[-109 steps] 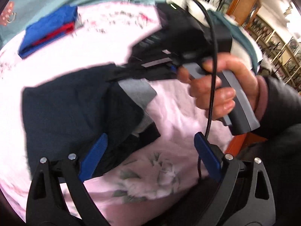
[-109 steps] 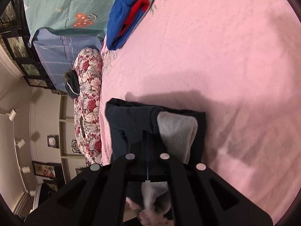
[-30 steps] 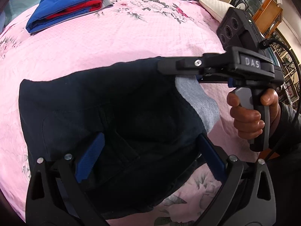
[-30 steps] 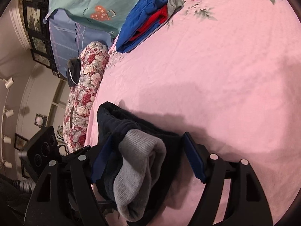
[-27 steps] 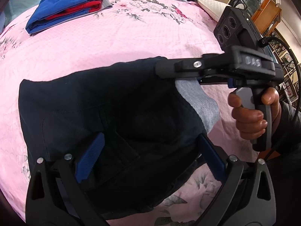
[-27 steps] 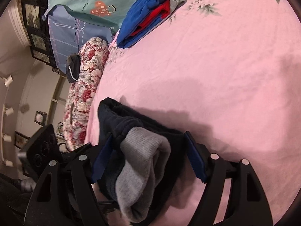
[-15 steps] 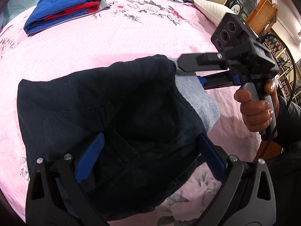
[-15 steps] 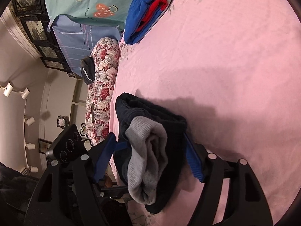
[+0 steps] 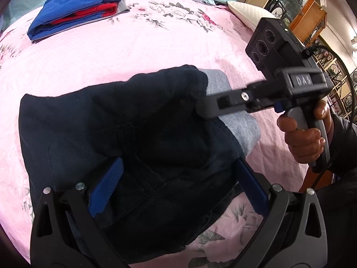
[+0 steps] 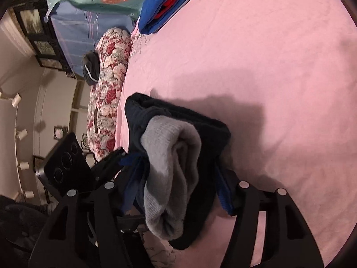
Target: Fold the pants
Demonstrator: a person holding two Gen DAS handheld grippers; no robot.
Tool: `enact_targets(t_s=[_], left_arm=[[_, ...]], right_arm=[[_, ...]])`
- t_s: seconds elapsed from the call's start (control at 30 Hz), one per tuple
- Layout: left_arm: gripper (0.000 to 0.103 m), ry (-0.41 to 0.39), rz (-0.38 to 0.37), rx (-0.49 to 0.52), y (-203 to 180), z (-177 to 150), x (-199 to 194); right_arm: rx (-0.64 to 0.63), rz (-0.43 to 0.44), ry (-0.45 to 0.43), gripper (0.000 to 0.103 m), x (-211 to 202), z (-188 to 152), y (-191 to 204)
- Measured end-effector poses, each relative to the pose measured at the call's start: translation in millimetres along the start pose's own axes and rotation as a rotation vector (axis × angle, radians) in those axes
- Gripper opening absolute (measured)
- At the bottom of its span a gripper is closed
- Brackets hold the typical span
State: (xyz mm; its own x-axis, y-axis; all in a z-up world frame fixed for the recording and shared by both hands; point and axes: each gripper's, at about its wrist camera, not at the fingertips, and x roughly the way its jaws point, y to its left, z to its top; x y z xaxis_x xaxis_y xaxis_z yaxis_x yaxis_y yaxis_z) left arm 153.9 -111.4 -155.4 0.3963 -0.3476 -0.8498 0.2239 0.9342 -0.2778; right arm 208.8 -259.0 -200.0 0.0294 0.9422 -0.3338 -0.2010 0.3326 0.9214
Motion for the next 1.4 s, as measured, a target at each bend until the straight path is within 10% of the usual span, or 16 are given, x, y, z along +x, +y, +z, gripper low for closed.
enact_targets(t_s=[0.53, 0.73, 0.97, 1.2, 1.4], left_arm=[[0.101, -0.011, -0.062, 0.011, 6, 4, -15], [0.101, -0.134, 0.028, -0.127, 75, -1, -84], [0.099, -0.064, -0.029, -0.404, 161, -44, -106], [0.098, 0.017, -0.148, -0.413, 138, -59, -86], [0.077, 0.111, -0.163, -0.485, 139, -66, -67]], right_arm=[[0.164, -0.139, -0.077, 0.043, 6, -5, 2], [0.14, -0.242, -0.099, 0.041, 7, -9, 15], [0.162, -0.264, -0.134, 0.042, 5, -13, 15], [0.175, -0.262, -0.155, 0.043, 5, -16, 14], [0.171, -0.266, -0.158, 0.043, 4, -17, 16]])
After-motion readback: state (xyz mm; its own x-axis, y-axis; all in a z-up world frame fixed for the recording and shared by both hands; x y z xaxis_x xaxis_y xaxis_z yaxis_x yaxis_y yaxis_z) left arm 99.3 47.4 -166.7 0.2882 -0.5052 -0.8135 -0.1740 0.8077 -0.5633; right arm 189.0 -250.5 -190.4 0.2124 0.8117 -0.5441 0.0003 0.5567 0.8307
